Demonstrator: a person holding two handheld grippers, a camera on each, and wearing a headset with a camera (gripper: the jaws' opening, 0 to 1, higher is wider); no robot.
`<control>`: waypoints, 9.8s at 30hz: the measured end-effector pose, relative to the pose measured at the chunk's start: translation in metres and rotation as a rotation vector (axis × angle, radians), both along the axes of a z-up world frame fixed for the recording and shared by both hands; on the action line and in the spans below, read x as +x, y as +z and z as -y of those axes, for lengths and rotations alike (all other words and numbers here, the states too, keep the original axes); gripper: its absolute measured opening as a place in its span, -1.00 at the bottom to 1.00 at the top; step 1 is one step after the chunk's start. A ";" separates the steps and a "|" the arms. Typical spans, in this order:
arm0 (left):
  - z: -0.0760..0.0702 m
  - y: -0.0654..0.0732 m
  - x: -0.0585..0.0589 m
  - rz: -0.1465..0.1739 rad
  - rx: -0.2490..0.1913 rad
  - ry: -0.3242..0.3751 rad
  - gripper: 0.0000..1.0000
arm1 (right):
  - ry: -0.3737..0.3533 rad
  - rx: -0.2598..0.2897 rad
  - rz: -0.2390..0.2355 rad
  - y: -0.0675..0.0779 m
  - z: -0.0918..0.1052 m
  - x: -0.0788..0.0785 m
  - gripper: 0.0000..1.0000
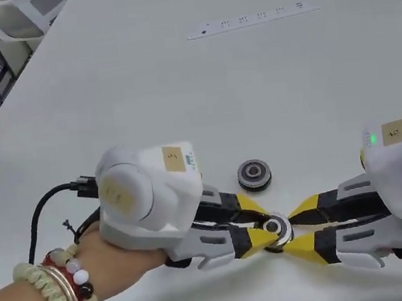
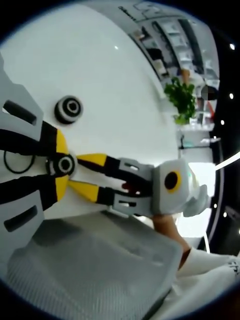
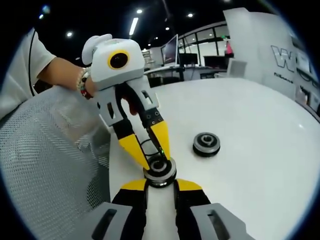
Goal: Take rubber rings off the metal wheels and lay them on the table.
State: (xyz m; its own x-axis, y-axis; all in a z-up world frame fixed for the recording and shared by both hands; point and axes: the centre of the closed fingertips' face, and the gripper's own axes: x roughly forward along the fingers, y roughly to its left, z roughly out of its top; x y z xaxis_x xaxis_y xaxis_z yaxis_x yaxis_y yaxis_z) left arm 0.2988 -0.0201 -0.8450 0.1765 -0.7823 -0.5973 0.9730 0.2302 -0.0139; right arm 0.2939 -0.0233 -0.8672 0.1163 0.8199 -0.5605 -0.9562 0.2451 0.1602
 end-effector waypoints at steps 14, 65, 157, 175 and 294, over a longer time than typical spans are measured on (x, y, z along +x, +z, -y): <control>-0.001 -0.001 0.001 0.024 -0.002 -0.010 -0.72 | 0.045 -0.035 0.104 0.000 0.004 0.000 -0.90; 0.002 -0.006 0.003 0.065 -0.017 -0.024 -0.73 | -0.295 0.248 -0.450 0.009 0.008 0.008 -1.00; 0.003 -0.005 0.003 0.063 -0.029 0.014 -0.73 | -0.240 0.246 -0.407 0.023 -0.004 0.004 -1.00; 0.008 0.006 0.002 0.054 0.023 0.010 -0.67 | -0.272 0.240 -0.387 0.037 0.003 0.007 -1.00; -0.199 0.085 -0.038 0.091 -0.194 0.496 0.67 | -0.180 0.097 -0.241 0.105 -0.085 0.000 -1.00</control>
